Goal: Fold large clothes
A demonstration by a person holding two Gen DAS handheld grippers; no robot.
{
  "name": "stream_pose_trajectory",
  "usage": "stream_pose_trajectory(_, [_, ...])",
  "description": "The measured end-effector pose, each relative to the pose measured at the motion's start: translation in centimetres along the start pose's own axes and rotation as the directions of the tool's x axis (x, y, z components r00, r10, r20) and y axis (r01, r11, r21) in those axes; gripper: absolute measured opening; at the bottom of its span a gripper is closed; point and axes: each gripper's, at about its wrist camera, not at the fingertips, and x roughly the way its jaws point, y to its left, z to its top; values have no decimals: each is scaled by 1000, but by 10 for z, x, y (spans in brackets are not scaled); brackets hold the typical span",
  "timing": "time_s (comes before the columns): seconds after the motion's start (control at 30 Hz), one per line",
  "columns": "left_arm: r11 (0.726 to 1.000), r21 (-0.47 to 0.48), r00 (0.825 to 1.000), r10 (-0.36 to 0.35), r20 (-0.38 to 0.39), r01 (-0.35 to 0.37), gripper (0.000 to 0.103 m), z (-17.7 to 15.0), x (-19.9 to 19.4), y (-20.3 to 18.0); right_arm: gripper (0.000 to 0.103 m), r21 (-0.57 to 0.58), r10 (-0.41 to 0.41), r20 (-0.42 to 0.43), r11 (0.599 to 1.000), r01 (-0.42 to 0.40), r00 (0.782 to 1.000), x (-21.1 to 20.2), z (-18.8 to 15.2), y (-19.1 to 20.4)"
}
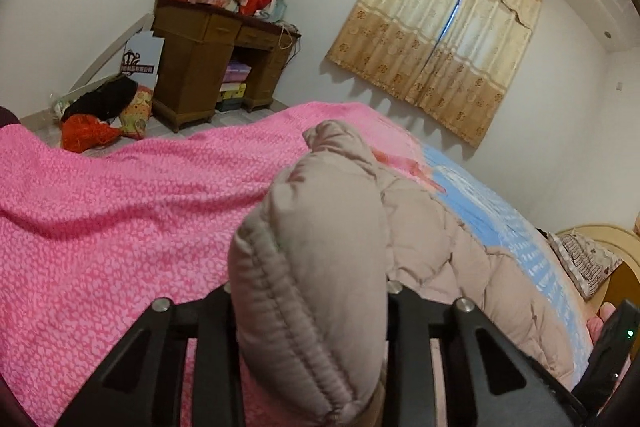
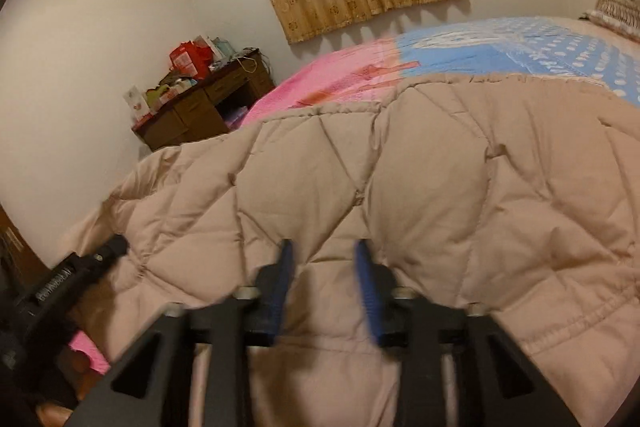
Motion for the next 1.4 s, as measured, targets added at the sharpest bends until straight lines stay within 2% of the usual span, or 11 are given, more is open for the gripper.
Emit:
stream_pose_trajectory(0.07, [999, 31, 999, -23, 24, 23, 26, -1, -6, -7, 13, 69, 34, -52, 997, -30, 998, 18, -7, -17])
stream_pose_trajectory(0.2, [976, 209, 991, -89, 99, 66, 23, 3, -27, -46, 12, 109, 101, -82, 990, -91, 992, 24, -9, -30])
stream_pose_trajectory(0.4, [870, 474, 965, -226, 131, 139, 23, -7, -57, -125, 12, 261, 283, -168, 936, -234, 944, 12, 7, -63])
stream_pose_trajectory(0.47, [823, 545, 958, -262, 120, 157, 23, -13, -63, -150, 12, 271, 310, -140, 925, -265, 940, -14, 12, -79])
stream_pose_trajectory(0.53, [771, 612, 949, -299, 100, 178, 23, -22, -70, -174, 13, 269, 292, -96, 928, -258, 952, -42, 17, -99])
stream_pose_trajectory(0.7, [653, 719, 925, -377, 36, 239, 23, -58, -82, -221, 13, 341, 254, 19, 908, -245, 967, -107, 26, -184])
stream_pose_trajectory(0.87, [498, 815, 906, -417, -74, 296, 22, -114, -82, -271, 14, 424, 230, 83, 873, -243, 970, -143, 14, -251])
stream_pose_trajectory(1.07, [267, 935, 942, -303, -148, 232, 22, -206, -60, -313, 15, 498, 195, 90, 840, -214, 977, -171, -6, -308])
stream_pose_trajectory(1.1, [245, 943, 945, -290, -150, 225, 22, -215, -57, -313, 15, 504, 163, 83, 844, -183, 983, -177, -9, -316])
stream_pose_trajectory(1.23, [199, 958, 954, -260, -150, 205, 24, -231, -53, -305, 15, 503, 97, 97, 854, -133, 991, -205, -21, -330])
stream_pose_trajectory(1.4, [221, 941, 939, -285, -191, 258, 27, -224, -62, -301, 15, 387, 175, 214, 888, -248, 961, -235, -2, -305])
